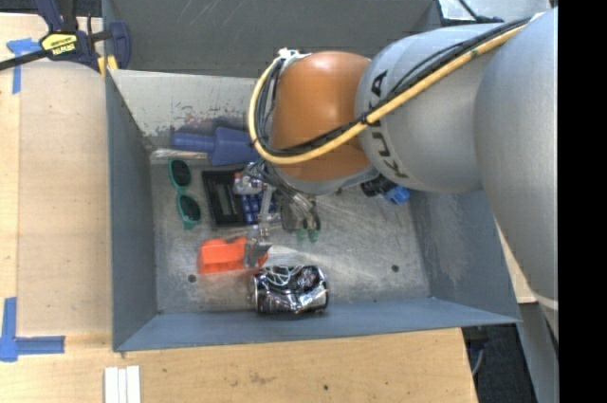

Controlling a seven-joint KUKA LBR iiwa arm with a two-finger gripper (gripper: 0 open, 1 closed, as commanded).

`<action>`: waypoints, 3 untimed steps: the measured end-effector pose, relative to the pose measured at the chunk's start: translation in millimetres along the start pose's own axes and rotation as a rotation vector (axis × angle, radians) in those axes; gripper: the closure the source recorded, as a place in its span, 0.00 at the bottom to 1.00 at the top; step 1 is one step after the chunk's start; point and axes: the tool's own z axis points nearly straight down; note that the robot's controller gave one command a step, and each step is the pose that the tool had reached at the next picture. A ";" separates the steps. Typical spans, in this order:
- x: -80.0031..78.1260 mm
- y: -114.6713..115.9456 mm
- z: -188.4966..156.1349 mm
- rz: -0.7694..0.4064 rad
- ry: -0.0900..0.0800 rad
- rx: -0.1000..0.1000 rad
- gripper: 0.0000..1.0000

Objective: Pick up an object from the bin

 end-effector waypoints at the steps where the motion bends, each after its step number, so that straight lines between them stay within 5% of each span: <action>1: 0.0 0.0 0.0 0.000 0.000 0.000 0.00; 2: 13.9 22.6 26.8 -0.046 -0.005 0.001 0.00; 3: -6.1 2.0 56.5 -0.306 -0.012 -0.005 1.00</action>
Offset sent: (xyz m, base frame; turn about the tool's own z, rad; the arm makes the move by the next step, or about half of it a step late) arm -0.0319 0.0487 -0.0569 -0.0918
